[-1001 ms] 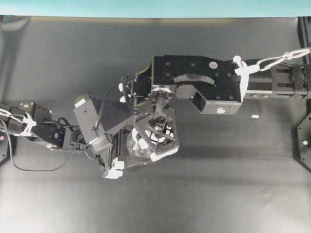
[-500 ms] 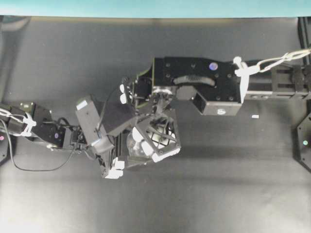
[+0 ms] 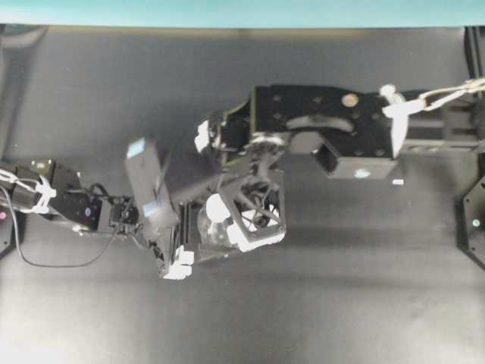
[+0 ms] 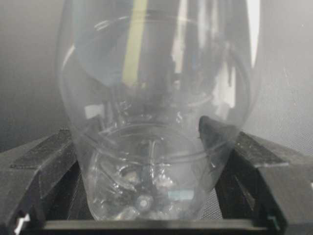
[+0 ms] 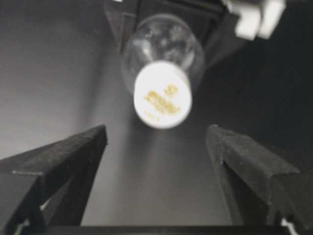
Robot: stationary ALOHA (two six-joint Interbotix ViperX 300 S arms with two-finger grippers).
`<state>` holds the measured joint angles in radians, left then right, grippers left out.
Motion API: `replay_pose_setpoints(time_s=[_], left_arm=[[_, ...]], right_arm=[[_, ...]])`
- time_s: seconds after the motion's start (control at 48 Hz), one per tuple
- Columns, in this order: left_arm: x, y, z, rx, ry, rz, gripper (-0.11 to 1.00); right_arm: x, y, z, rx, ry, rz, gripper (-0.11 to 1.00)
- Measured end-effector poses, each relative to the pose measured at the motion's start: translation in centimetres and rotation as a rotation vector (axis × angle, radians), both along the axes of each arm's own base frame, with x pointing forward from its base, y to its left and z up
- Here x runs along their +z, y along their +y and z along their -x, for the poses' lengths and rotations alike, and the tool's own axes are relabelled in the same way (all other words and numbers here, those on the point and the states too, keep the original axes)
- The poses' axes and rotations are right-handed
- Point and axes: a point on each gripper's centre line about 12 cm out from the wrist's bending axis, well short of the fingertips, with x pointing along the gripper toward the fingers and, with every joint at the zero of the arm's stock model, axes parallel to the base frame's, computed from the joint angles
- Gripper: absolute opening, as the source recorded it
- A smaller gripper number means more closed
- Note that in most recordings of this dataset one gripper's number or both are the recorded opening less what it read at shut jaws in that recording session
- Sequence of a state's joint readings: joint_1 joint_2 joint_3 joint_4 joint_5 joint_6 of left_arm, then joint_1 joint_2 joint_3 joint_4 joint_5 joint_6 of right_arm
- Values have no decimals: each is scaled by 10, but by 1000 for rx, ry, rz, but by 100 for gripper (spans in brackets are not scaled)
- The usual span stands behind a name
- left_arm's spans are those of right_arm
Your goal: Open the bottle cap by holding the bottle with the left arm and twisting the cap with the right arm.
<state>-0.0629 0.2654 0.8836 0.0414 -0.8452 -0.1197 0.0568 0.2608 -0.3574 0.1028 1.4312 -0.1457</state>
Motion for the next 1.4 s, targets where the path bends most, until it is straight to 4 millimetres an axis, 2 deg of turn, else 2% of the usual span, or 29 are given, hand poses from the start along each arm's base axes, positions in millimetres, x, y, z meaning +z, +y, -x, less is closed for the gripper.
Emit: replay_pose_setpoints(time_s=[0.229, 0.479, 0.876, 1.23, 1.397], left_arm=[[0, 1, 0, 2, 2, 1, 82], [0, 1, 0, 2, 2, 1, 82], [0, 0, 0, 0, 0, 1, 82], [0, 0, 0, 0, 0, 1, 82], [0, -1, 0, -1, 0, 1, 82]], right_arm=[[33, -1, 1, -455, 38, -106, 79], [36, 2, -13, -773, 75, -185, 79], [-3, 8, -28, -811, 156, -156, 78], [-20, 7, -29, -818, 167, -149, 77], [-23, 8, -31, -818, 149, -159, 69]])
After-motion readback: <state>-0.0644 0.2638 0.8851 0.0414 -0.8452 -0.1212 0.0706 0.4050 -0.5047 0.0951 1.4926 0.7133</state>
